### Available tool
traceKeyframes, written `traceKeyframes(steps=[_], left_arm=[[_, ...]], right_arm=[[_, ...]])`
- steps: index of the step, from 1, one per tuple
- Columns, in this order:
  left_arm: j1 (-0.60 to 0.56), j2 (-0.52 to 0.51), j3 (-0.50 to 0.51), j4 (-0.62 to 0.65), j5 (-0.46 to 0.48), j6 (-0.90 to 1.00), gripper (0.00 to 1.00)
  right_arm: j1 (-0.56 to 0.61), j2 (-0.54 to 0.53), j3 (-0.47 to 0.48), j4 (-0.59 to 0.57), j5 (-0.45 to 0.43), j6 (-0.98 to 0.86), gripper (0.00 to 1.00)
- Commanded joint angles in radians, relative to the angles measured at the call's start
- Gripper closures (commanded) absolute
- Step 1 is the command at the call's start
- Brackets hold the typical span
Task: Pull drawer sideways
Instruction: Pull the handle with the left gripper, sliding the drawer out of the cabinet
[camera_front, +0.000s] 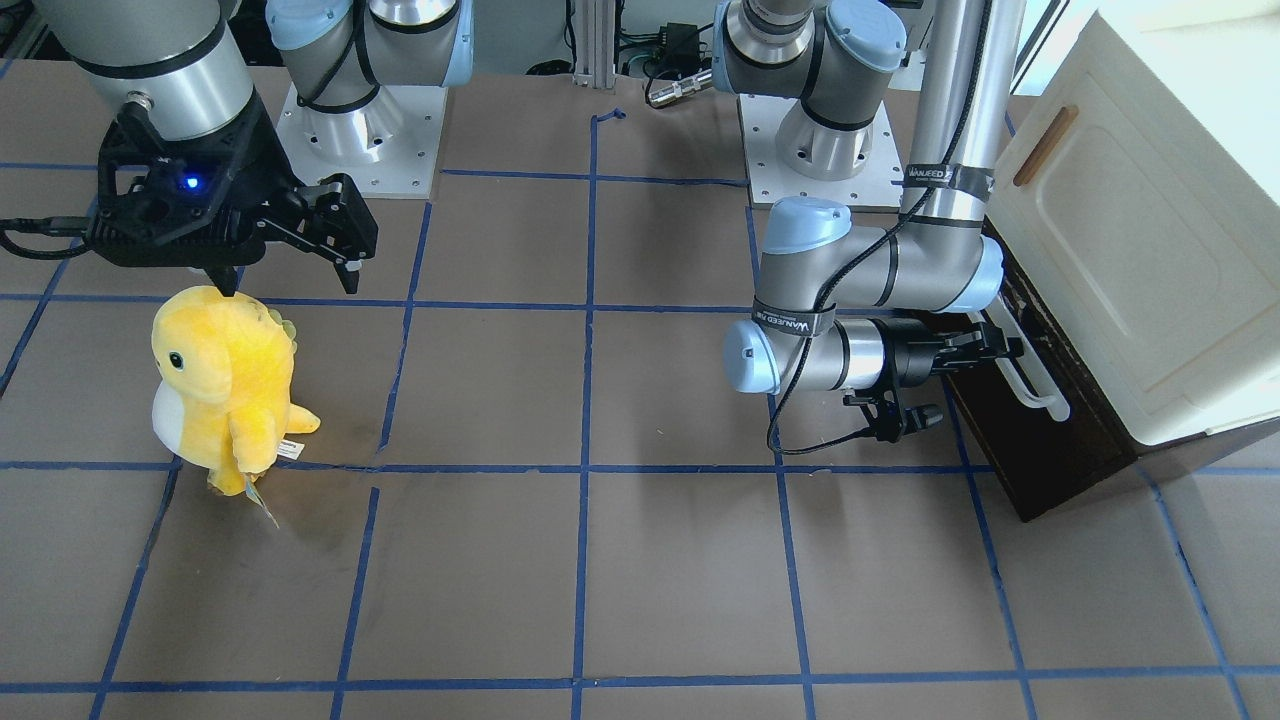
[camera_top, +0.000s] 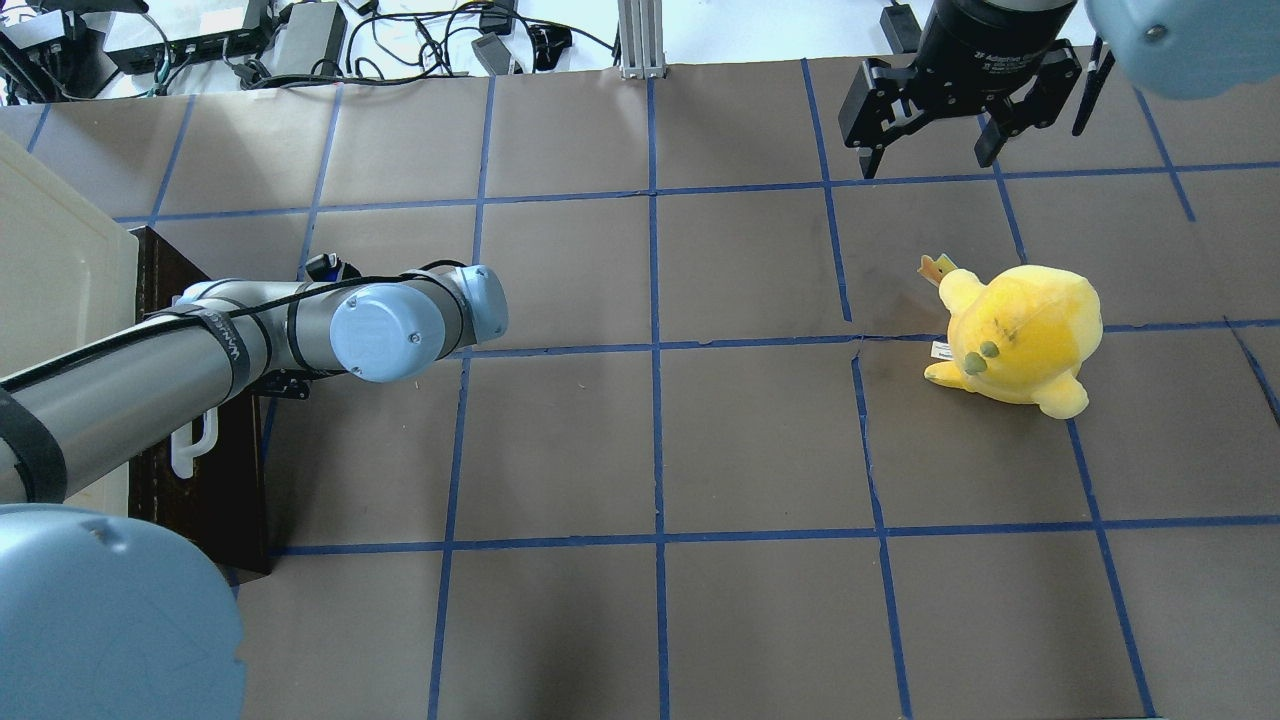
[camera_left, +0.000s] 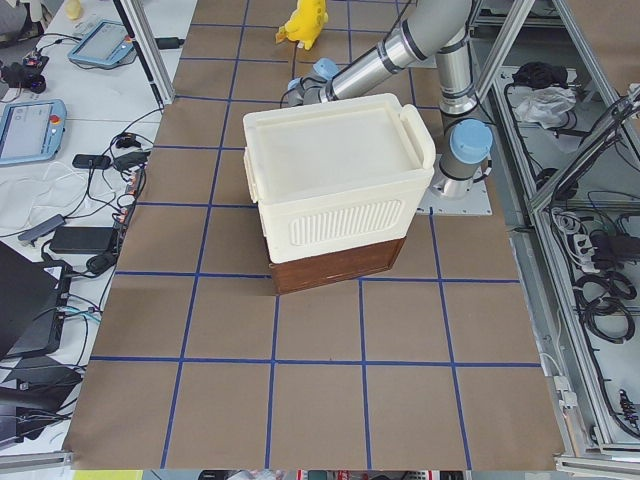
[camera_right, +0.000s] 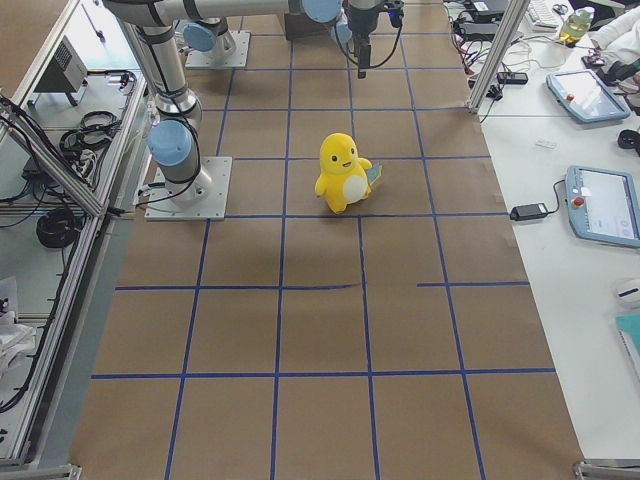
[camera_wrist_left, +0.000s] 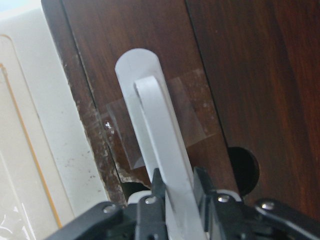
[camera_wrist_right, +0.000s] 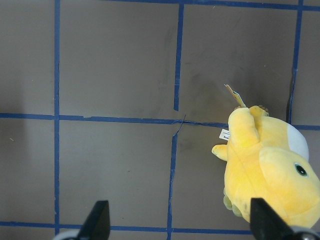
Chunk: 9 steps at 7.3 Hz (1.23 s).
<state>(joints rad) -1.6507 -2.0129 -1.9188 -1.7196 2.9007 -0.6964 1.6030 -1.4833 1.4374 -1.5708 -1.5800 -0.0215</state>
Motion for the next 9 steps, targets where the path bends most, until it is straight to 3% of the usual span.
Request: traceKeyframes(steps=[1,9], left_arm=[[-0.012,-0.001,0.003,-0.002,0.0,0.0,0.76],[-0.092,-0.007,0.038,-0.005,-0.002,0.003,0.76]], right_arm=[[0.0,0.0,0.0,0.0,0.0,0.0,0.0],[0.0,0.0,0.0,0.0,0.0,0.0,0.0]])
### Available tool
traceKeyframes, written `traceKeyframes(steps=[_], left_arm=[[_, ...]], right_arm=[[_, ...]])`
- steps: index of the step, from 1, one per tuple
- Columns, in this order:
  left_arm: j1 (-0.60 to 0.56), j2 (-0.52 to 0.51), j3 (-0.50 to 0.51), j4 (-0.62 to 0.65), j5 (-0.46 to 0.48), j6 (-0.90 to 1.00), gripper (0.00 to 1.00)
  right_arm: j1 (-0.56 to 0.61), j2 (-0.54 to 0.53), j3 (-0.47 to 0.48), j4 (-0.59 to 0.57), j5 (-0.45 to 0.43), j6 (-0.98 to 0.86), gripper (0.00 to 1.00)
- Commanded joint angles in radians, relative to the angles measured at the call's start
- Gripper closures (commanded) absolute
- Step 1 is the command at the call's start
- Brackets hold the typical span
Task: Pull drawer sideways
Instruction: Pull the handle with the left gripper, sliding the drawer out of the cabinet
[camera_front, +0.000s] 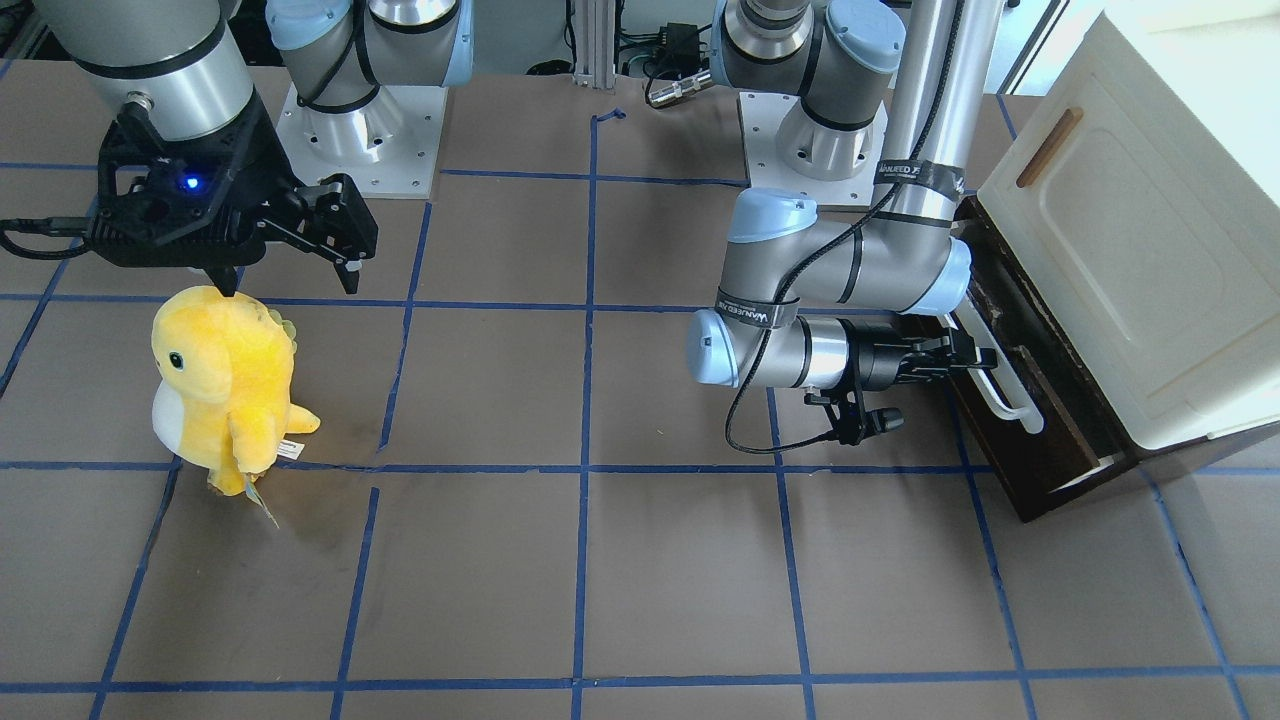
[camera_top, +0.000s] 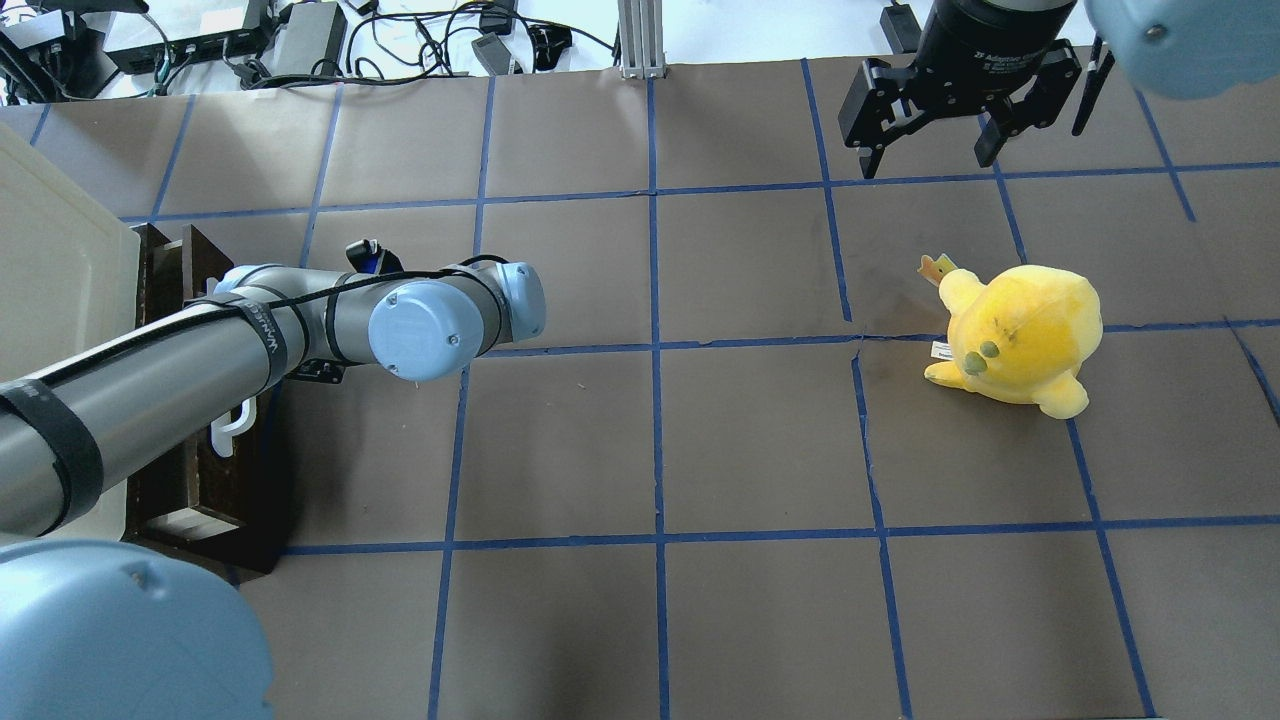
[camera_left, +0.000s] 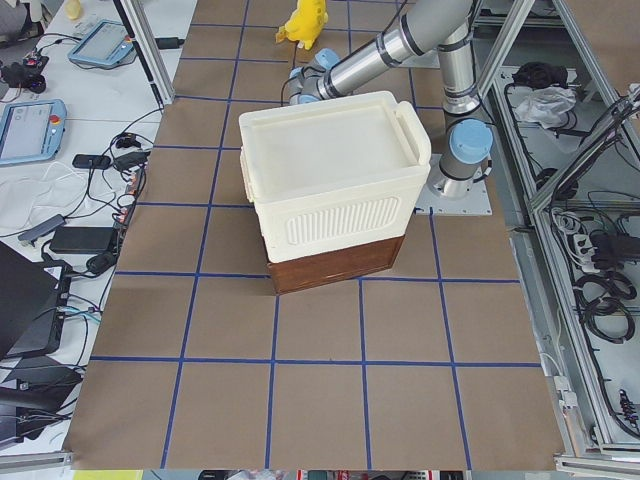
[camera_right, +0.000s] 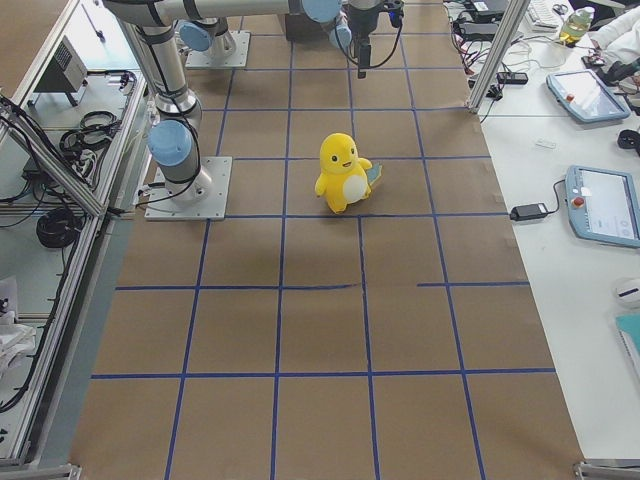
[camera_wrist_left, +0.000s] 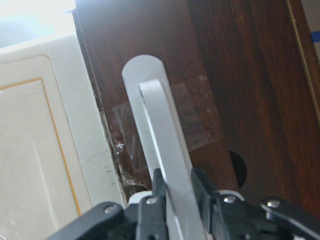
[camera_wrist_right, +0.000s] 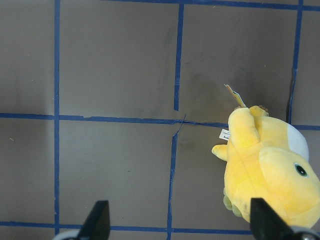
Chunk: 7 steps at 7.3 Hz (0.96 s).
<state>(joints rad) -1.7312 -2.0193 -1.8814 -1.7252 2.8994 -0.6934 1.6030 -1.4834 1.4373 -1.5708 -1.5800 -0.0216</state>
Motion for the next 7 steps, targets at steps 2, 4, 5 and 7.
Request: traceKeyframes(steps=[2,4,5,7], left_arm=[[-0.022,-0.002,0.007,-0.001,-0.002,0.0,0.76],[-0.04,-0.004,0.008,0.001,0.0,0.0,0.76],[-0.047,-0.006,0.008,0.001,-0.002,0.0,0.76],[-0.059,-0.007,0.01,0.003,0.0,0.0,0.76]], right_arm=[[0.0,0.0,0.0,0.0,0.0,0.0,0.0],[0.0,0.0,0.0,0.0,0.0,0.0,0.0],[0.0,0.0,0.0,0.0,-0.002,0.0,0.0],[0.0,0.0,0.0,0.0,0.0,0.0,0.0]])
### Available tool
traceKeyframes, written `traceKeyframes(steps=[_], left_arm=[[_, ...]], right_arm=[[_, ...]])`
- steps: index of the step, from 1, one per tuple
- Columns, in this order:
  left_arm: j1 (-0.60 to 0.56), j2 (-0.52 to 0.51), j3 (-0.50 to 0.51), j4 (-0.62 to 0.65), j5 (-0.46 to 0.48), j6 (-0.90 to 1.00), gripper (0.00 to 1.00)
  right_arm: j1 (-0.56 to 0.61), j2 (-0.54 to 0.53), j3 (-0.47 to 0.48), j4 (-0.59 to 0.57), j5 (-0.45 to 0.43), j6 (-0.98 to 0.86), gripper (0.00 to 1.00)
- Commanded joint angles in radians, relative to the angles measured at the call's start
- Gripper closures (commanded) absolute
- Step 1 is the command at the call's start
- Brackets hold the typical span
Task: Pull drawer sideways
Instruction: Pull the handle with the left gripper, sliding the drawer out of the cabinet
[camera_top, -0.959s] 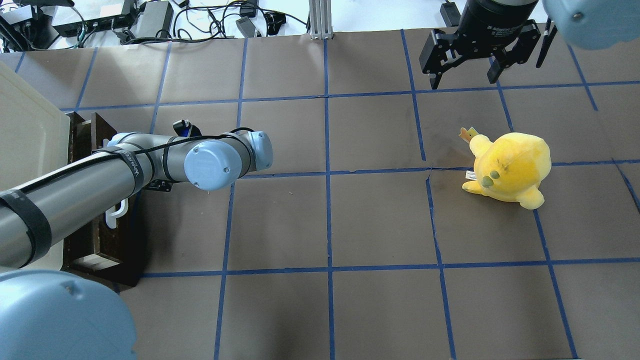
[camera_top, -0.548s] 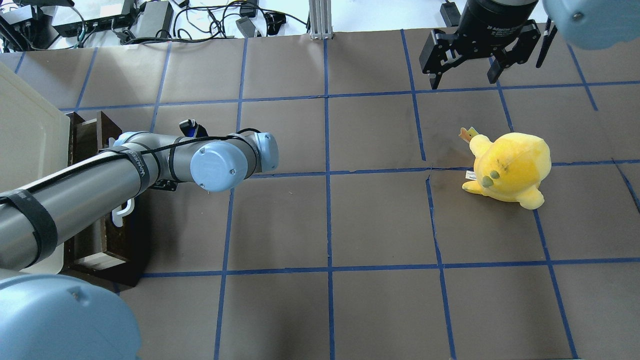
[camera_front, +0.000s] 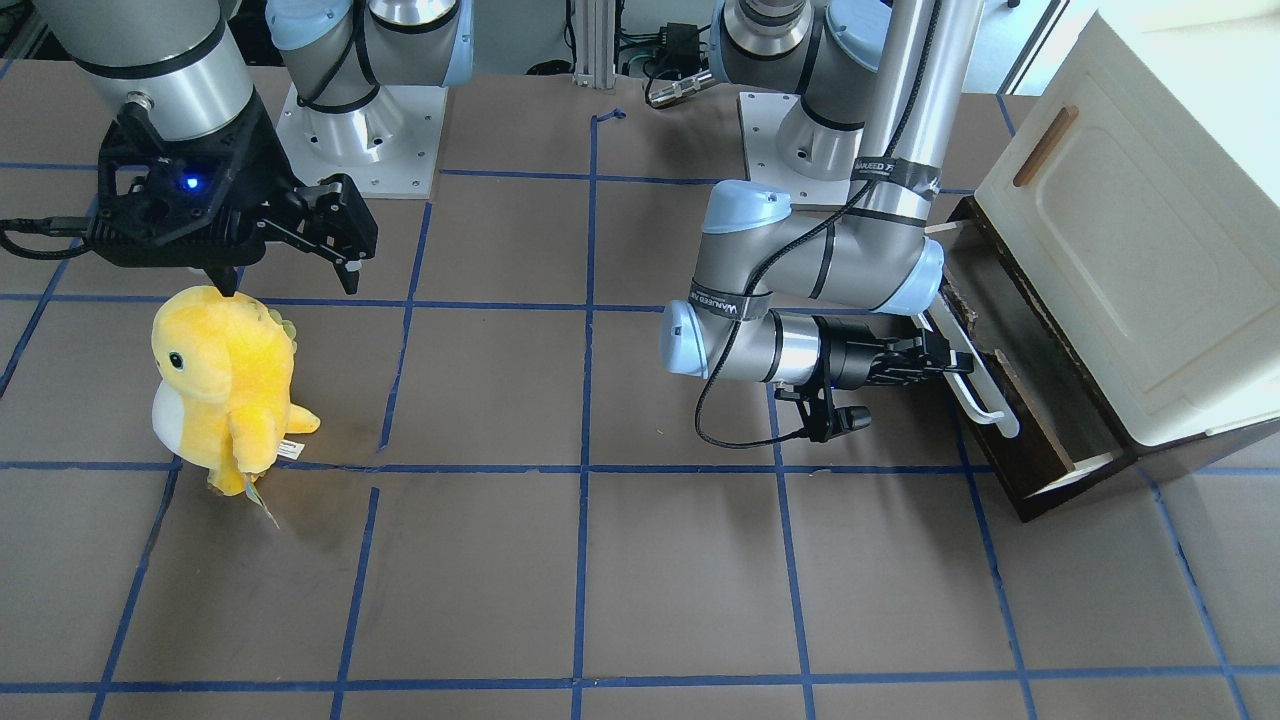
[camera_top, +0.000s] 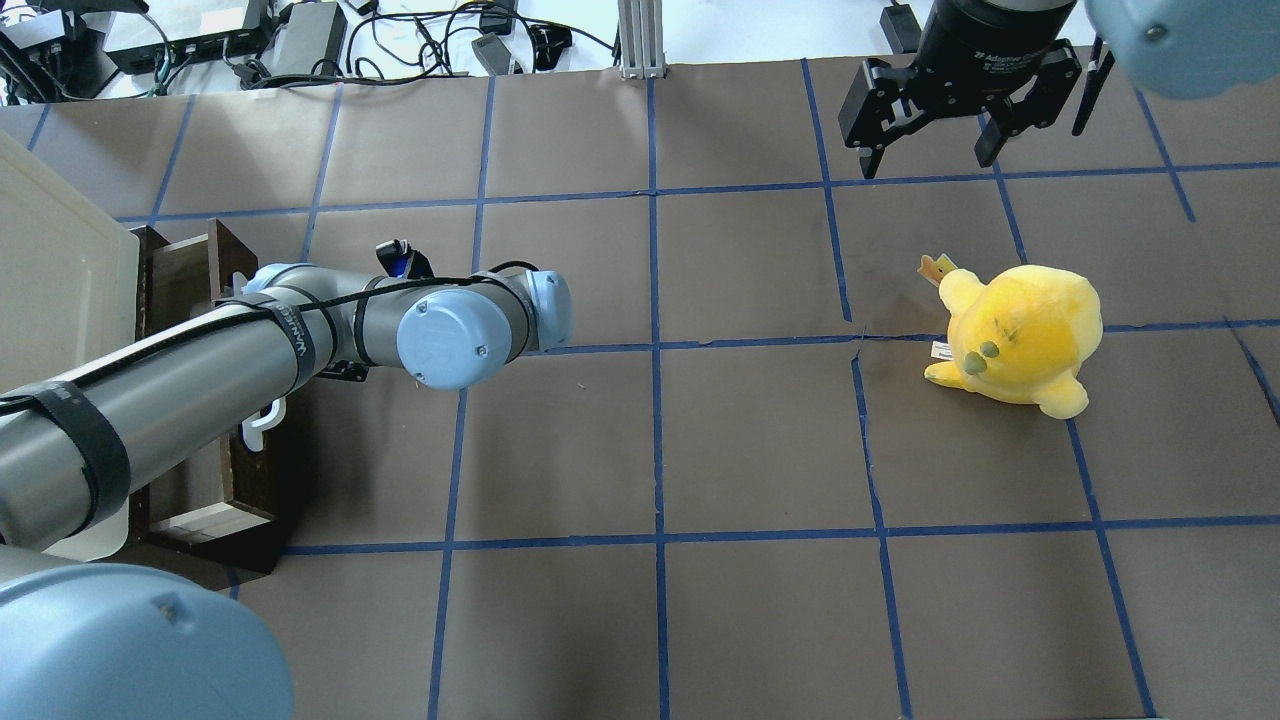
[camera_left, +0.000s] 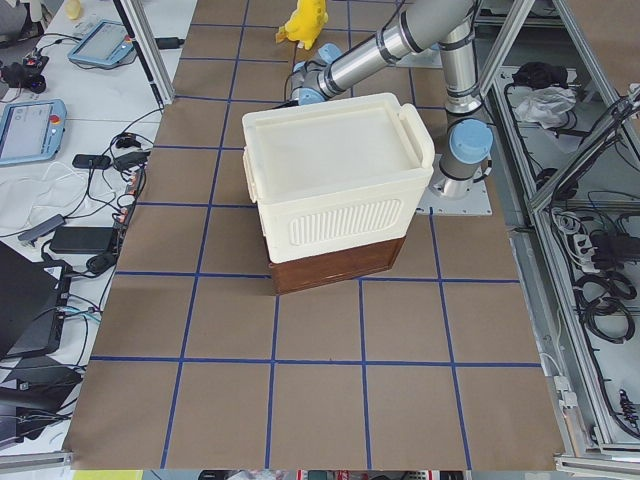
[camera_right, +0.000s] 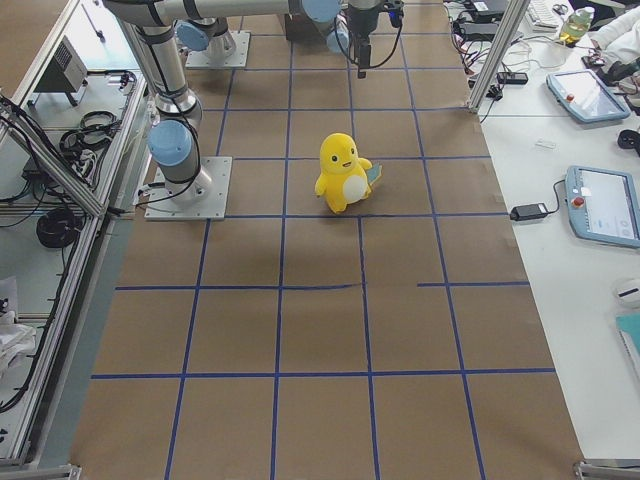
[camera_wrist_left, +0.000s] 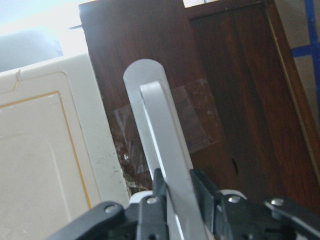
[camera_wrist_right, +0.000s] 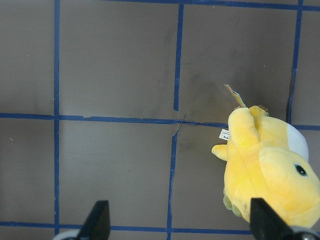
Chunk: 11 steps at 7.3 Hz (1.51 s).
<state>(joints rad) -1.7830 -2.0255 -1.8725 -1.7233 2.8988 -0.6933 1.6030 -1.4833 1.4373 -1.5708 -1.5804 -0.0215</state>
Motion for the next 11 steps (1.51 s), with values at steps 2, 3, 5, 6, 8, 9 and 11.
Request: traceKeyframes(steps=[2,3,5,6,8,9,11], left_arm=[[-0.035,-0.001,0.013,-0.002,0.0,0.005,0.76],[-0.047,-0.001,0.013,-0.001,0.003,0.009,0.76],[-0.055,-0.001,0.013,0.001,0.0,0.009,0.76],[-0.055,-0.001,0.013,-0.001,0.002,0.009,0.68],[-0.058,0.016,0.013,-0.001,0.004,0.012,0.0],[-0.064,0.03,0.022,0.007,-0.022,0.011,0.0],[-0.069,0.094,0.157,0.008,-0.372,0.079,0.0]], right_arm=[[0.0,0.0,0.0,0.0,0.0,0.0,0.0],[0.0,0.0,0.0,0.0,-0.001,0.0,0.0],[0.0,0.0,0.0,0.0,0.0,0.0,0.0],[0.0,0.0,0.0,0.0,-0.001,0.0,0.0],[0.0,0.0,0.0,0.0,0.0,0.0,0.0],[0.0,0.0,0.0,0.0,0.0,0.0,0.0],[0.0,0.0,0.0,0.0,0.0,0.0,0.0]])
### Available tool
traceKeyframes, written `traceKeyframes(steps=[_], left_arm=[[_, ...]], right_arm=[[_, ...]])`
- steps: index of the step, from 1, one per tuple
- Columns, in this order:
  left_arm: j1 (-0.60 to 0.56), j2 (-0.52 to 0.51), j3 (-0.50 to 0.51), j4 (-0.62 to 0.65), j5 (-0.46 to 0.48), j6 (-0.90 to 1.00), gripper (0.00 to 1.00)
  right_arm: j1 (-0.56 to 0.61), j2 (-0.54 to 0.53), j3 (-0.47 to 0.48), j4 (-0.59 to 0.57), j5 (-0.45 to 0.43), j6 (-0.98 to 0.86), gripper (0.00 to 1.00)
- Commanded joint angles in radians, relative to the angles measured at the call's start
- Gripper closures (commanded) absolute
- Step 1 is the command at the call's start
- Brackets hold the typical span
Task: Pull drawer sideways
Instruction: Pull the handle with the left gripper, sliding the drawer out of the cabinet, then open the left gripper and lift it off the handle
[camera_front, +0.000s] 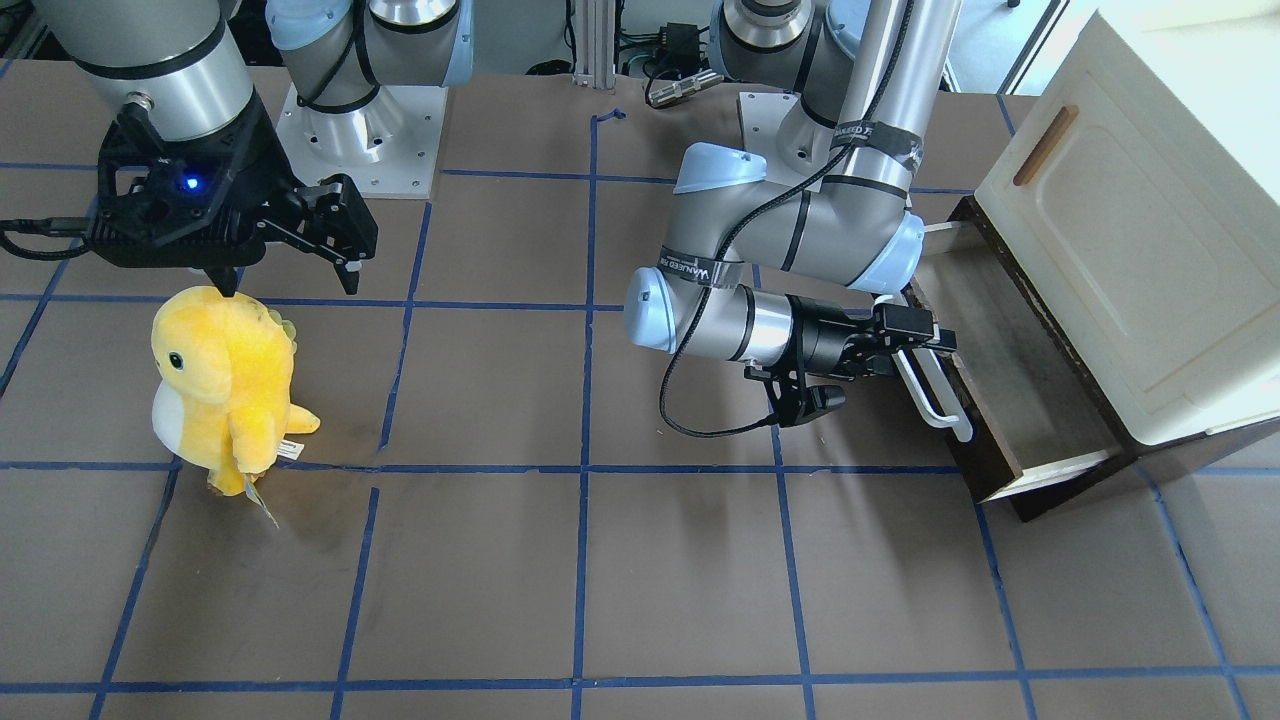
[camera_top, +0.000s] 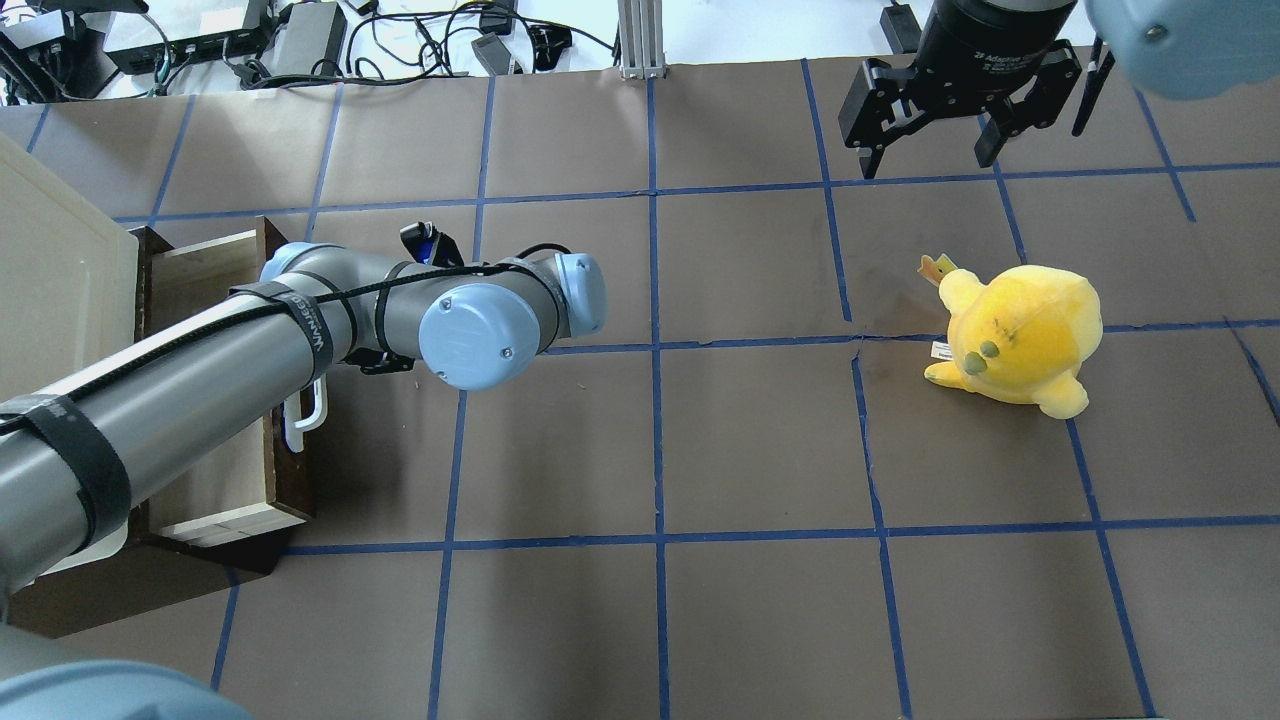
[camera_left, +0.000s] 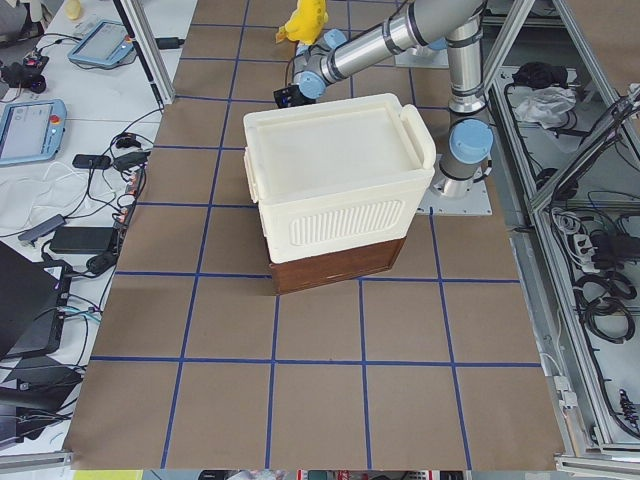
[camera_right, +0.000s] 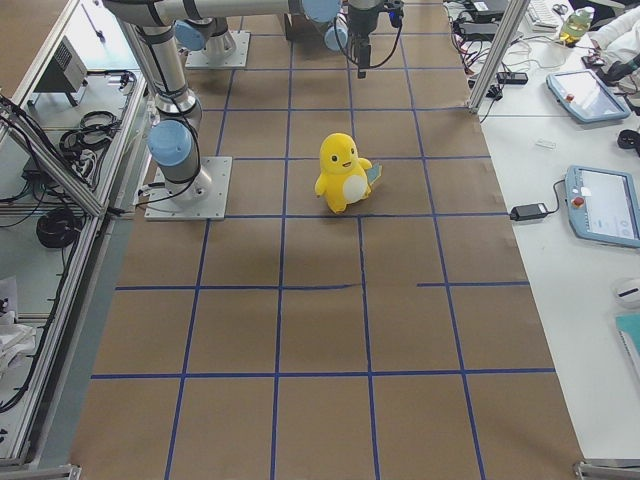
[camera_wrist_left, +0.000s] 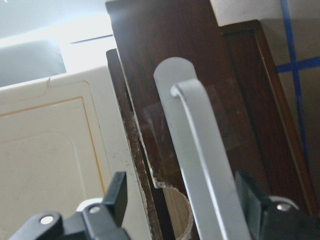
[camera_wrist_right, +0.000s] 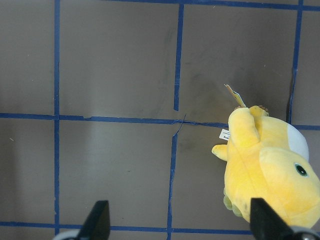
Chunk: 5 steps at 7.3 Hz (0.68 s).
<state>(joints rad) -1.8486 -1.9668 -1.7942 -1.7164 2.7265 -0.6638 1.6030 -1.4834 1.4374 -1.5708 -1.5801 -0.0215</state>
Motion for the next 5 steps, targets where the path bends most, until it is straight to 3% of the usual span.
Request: traceKeyframes(steps=[1,3,5], left_arm=[[-0.003,0.075,0.14,0.004,-0.319,0.163,0.0],[0.008,0.164,0.231,0.023,-0.533,0.301,0.0],[0.066,0.27,0.272,0.018,-0.809,0.38,0.0]], right_arm=[[0.0,0.0,0.0,0.0,0.0,0.0,0.0],[0.0,0.0,0.0,0.0,0.0,0.0,0.0],[0.0,0.0,0.0,0.0,0.0,-0.002,0.0]])
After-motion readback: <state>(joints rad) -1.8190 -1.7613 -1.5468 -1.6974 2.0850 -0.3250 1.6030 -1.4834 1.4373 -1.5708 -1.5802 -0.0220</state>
